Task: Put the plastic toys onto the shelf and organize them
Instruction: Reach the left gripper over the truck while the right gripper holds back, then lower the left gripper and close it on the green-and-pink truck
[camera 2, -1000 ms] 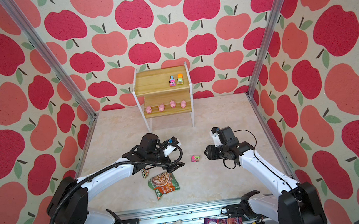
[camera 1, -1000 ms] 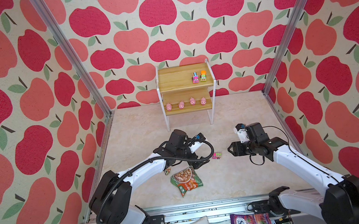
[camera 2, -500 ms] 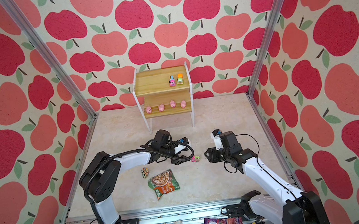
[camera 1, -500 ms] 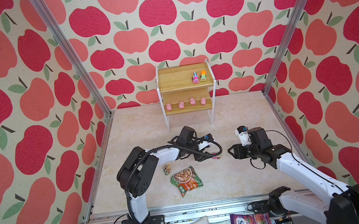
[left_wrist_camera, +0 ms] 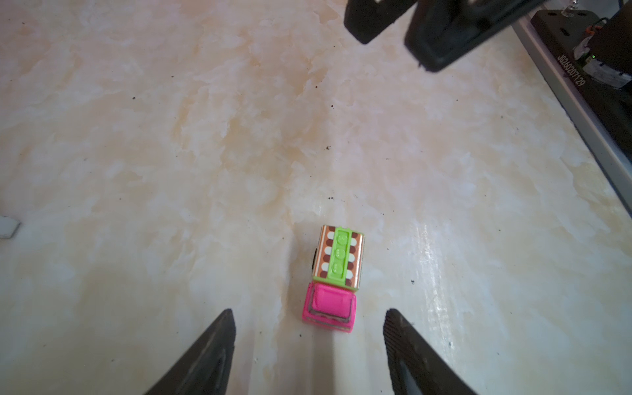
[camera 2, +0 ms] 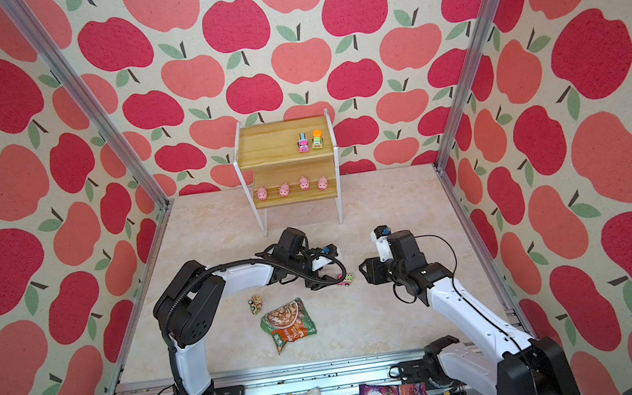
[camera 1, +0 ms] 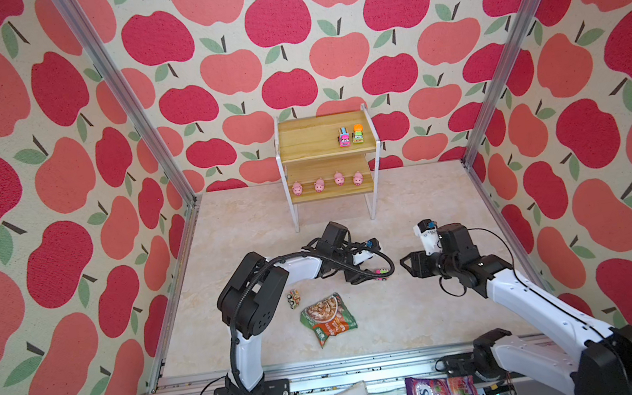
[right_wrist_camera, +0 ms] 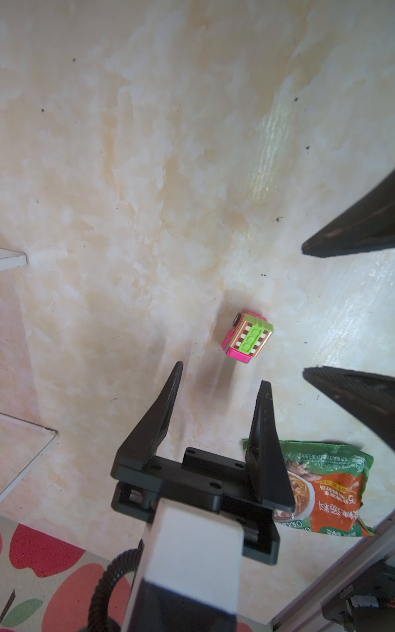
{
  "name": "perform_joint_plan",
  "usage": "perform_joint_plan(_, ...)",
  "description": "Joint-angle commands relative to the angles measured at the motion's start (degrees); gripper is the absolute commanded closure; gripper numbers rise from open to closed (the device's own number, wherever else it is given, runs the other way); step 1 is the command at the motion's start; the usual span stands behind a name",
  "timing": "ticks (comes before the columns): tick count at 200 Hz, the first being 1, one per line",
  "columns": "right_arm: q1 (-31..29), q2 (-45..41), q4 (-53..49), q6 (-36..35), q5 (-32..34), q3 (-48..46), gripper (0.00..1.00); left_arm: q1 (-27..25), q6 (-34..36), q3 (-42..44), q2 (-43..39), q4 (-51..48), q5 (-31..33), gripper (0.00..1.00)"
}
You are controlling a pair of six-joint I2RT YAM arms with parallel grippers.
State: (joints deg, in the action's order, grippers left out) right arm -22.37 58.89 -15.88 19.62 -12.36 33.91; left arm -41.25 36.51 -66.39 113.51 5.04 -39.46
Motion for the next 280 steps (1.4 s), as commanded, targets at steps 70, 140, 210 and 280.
perform_joint_plan(70,0.22,0.17,2.4,-0.72,-0.65,-1.83,0.45,-1.29,2.74,-3.54,4.23,-3.99,0.35,0.34)
perform_joint_plan(140,0.3,-0.44,2.81,-0.63,-0.49,-2.57,0.45,-2.33,1.95,-5.92,5.75,-6.6,1.14,0.44)
perform_joint_plan(210,0.25,-2.02,2.69,-0.68,-0.04,-3.77,0.45,-2.75,0.58,-5.1,5.45,-7.33,2.0,0.6)
perform_joint_plan(280,0.26,-3.03,2.88,-0.46,0.56,-4.2,0.45,-3.07,-9.97,-2.33,1.46,1.59,11.35,0.73)
